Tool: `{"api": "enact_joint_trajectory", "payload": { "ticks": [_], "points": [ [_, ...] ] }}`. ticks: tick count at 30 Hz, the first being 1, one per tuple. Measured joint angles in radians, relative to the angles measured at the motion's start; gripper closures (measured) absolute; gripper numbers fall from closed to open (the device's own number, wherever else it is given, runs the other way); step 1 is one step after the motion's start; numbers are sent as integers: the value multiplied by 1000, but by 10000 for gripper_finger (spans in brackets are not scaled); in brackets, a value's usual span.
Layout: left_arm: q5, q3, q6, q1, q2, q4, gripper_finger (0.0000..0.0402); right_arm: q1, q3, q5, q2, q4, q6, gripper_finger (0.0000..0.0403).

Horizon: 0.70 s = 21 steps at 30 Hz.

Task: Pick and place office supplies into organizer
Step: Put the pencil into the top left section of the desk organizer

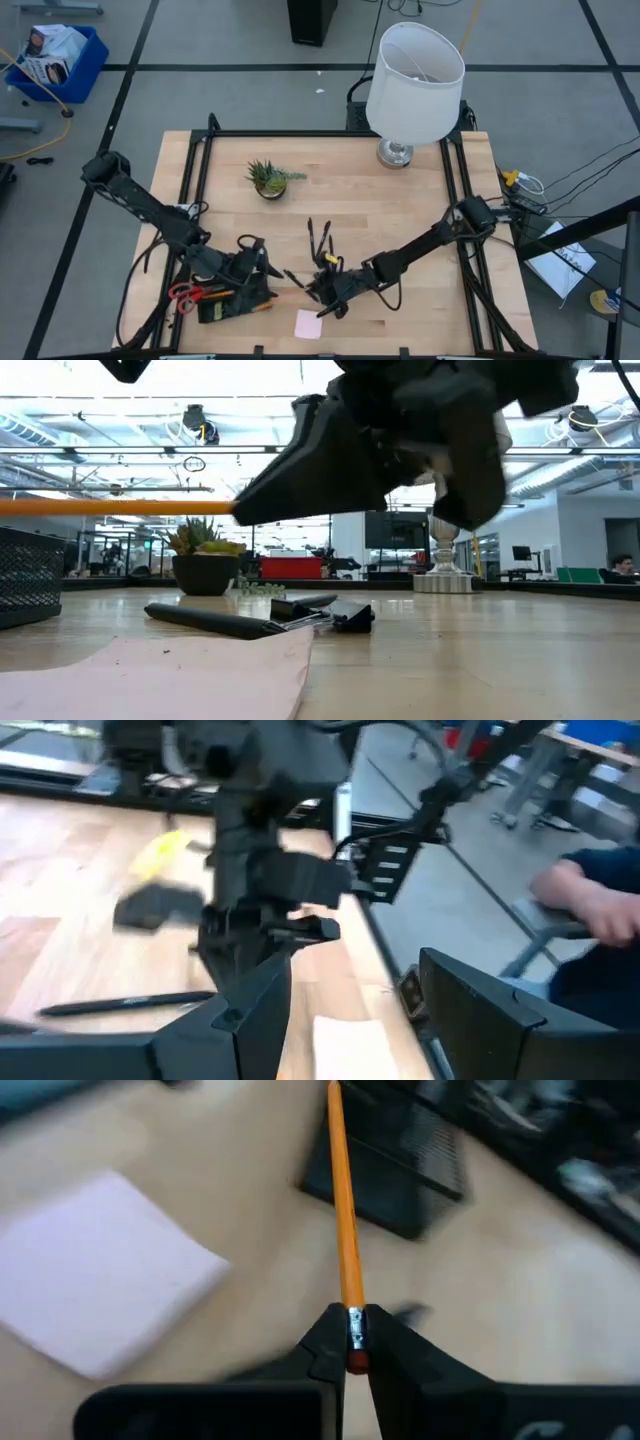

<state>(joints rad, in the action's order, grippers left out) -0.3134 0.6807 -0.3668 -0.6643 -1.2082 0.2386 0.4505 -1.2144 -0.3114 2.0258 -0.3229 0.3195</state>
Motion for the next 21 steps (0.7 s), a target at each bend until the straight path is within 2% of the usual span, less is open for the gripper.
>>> {"api": "enact_joint_trajectory", "payload": {
  "ticks": [4, 9, 14, 17, 21],
  "points": [
    [-9, 0, -9, 1, 1, -6, 179, 24, 0, -87, -73, 89, 78, 384],
    [-8, 0, -26, 10, 1, -6, 178, 45, 0, -86, -209, 195, 101, 384],
    [-10, 0, -46, 8, -4, -5, 178, 49, -1, -84, -309, 371, 85, 384],
    [-55, 0, -84, 11, -3, -9, 178, 49, -1, -81, -333, 474, 47, 384],
    [-46, 0, -125, 44, -4, -13, 179, 53, 0, -52, -335, 554, 37, 384]
  ]
}}
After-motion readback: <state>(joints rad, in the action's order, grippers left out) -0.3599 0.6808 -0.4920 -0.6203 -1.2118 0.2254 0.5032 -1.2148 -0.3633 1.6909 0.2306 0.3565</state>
